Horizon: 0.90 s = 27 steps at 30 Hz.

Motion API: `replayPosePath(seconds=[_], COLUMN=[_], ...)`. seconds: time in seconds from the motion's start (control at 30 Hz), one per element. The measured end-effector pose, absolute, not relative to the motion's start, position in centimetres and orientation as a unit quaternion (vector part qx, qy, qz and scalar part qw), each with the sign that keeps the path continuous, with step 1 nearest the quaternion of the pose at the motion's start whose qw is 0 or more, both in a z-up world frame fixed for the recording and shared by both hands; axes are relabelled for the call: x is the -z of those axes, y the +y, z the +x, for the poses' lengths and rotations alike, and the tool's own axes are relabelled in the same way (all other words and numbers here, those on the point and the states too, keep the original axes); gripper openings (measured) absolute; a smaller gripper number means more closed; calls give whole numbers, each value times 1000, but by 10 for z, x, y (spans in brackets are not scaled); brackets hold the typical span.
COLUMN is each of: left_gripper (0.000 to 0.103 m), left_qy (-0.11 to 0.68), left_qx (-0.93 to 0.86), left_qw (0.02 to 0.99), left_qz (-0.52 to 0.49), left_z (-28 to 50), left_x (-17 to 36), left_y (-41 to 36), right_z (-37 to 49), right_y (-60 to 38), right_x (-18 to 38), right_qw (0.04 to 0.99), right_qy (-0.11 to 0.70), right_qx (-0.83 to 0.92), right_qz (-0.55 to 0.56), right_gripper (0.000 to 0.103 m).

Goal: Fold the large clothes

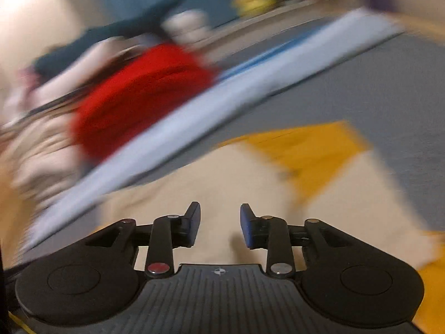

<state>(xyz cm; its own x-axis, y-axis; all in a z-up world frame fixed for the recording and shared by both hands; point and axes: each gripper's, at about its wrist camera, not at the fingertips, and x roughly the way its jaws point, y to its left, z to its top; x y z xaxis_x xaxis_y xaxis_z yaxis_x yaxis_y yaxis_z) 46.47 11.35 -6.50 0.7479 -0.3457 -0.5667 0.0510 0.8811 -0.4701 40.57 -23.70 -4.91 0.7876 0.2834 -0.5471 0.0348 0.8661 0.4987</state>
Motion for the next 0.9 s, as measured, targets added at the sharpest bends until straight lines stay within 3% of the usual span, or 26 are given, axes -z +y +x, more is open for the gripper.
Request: replayPosePath(seconds=[0.1, 0.2, 0.23, 0.3, 0.37, 0.47, 0.57, 0.7, 0.9], left_gripper=[29, 26, 26, 26, 27, 27, 27, 26, 28], left_qy=[389, 487, 485, 488, 468, 426, 465, 487, 424], left_qx=[132, 84, 83, 87, 95, 94, 66, 50, 67], left_qw=[892, 855, 855, 855, 865, 887, 873, 861, 892], left_qz=[-186, -156, -164, -151, -152, -148, -133, -141, -141], left_z=[468, 471, 470, 472, 473, 469, 478, 482, 467], left_x=[91, 135, 137, 127, 112, 97, 117, 119, 68], left_y=[91, 80, 81, 78, 80, 83, 84, 85, 92], right_z=[416, 424, 425, 427, 427, 415, 415, 420, 409], right_y=[-222, -218, -221, -229, -229, -233, -241, -255, -255], right_x=[75, 112, 120, 120, 108, 87, 81, 110, 82], right_qw=[876, 849, 843, 836, 835, 857, 877, 846, 877], right_qy=[380, 465, 474, 475, 481, 443, 420, 475, 421], right_qx=[-120, -67, -58, -51, -44, -51, -30, 20, 6], right_qz=[271, 240, 247, 271, 262, 257, 233, 242, 232], right_gripper=[35, 32, 25, 24, 25, 34, 39, 38, 39])
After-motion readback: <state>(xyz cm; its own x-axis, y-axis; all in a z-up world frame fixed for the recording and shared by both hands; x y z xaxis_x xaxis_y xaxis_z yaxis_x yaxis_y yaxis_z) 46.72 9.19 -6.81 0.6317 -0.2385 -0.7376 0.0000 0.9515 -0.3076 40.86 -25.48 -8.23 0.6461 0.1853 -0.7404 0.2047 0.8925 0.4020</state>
